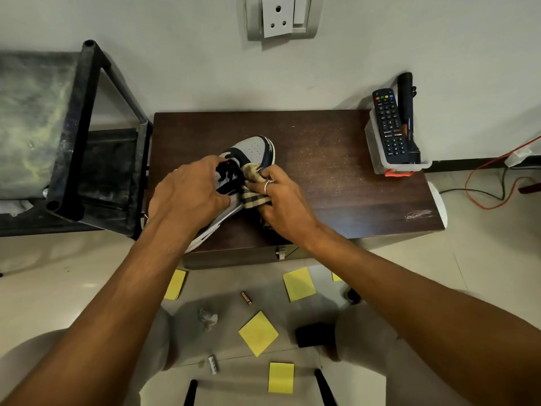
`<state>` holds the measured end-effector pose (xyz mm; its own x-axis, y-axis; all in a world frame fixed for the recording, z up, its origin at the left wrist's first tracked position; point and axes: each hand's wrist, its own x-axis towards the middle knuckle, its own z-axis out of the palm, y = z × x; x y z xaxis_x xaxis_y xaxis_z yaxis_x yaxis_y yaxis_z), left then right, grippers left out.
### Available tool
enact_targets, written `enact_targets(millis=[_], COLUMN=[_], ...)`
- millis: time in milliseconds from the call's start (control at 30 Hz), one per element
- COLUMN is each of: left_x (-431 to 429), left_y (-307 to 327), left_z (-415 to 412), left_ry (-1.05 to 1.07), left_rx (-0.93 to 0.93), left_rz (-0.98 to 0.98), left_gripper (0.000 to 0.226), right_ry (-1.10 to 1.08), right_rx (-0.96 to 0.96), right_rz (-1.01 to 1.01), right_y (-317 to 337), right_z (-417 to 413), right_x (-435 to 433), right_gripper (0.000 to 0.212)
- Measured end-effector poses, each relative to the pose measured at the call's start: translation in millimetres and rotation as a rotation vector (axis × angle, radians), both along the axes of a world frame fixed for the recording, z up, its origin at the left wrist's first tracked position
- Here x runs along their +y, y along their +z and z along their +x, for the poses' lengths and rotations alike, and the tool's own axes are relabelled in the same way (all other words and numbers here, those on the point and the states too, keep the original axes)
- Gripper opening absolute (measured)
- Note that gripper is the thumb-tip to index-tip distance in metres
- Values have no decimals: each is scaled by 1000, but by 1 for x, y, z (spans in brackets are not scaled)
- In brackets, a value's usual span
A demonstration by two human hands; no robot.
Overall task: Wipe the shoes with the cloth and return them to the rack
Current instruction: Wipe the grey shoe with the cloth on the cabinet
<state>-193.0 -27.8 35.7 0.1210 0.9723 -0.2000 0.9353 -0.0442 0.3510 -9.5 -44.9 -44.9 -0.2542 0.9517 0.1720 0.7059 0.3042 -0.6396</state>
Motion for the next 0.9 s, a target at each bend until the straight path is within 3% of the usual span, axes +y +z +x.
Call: enact_targets(millis=[200, 300, 500, 767, 900], left_x=[1, -1, 0, -1, -2], left_y=[7, 10, 7, 4, 6], left_z=[-4, -6, -7, -3, -4], left_ry=[2, -11, -9, 24, 8], left_rx=[-26, -40, -45, -15, -15], left_rz=[-77, -86, -74, -9, -32], left_gripper=[73, 73, 72, 61, 61], right_ry=[-170, -256, -328, -206, -208], right_rx=[-218, -235, 34, 218, 200], right_rz=[106, 41, -62, -128, -157], right_y=[11, 5, 9, 5, 11], right_z=[26, 41, 33, 0, 6], right_x=[29, 37, 39, -6, 1], right_gripper=[29, 31, 43, 23, 16])
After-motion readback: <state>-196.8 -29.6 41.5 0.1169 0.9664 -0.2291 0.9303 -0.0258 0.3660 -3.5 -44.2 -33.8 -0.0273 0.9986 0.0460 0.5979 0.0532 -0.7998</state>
